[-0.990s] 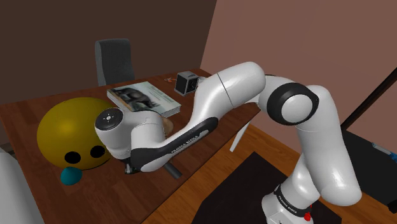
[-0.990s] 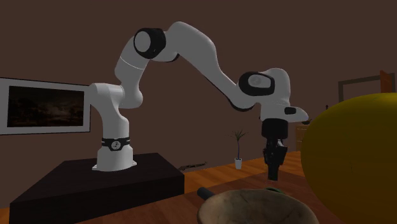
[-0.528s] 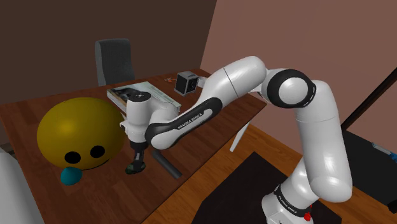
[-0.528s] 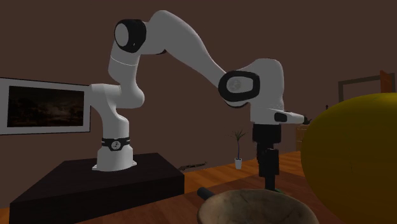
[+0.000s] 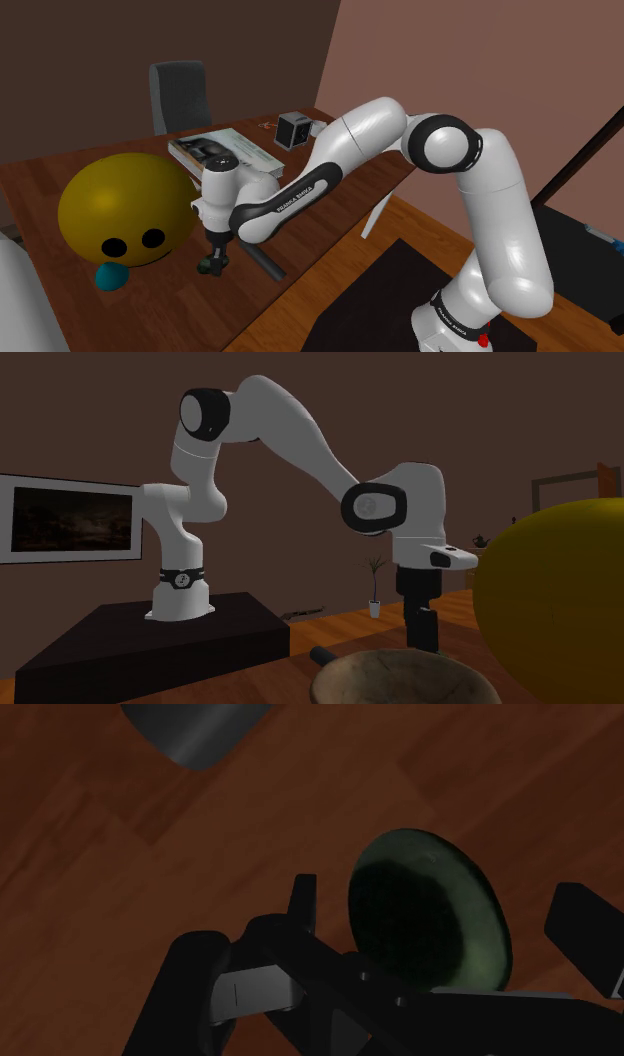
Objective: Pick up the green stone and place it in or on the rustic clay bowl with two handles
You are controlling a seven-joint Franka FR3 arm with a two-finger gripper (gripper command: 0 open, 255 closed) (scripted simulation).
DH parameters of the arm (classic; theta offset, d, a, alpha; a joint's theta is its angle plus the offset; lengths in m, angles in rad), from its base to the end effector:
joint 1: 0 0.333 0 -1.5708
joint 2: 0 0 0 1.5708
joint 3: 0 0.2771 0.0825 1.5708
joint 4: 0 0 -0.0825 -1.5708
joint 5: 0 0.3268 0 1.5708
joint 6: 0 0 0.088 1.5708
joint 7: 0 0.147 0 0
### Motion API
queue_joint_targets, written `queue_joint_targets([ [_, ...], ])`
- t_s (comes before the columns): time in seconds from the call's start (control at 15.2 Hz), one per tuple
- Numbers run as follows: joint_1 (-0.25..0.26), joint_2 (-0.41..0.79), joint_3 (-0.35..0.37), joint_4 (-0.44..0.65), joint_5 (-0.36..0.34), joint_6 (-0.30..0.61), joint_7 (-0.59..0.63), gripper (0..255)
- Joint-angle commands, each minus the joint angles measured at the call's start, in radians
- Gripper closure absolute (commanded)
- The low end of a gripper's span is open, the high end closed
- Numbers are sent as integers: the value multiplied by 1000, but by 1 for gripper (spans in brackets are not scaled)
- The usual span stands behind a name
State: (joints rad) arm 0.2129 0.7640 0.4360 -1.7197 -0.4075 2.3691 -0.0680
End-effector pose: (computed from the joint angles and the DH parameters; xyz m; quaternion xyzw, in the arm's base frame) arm 0.4943 0.3418 0.1465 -0.8978 -0.4402 0.0117 0.0072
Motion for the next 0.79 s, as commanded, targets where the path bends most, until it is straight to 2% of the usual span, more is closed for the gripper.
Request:
queue_joint_targets([
  [0.0, 0, 2, -1, 1, -1, 1, 0, 0],
  [0.26, 0, 2, -1, 1, -1, 1, 0, 0],
  [0.33, 0, 2, -1, 1, -1, 1, 0, 255],
  [0.73, 0, 2, -1, 1, -1, 1, 0, 255],
])
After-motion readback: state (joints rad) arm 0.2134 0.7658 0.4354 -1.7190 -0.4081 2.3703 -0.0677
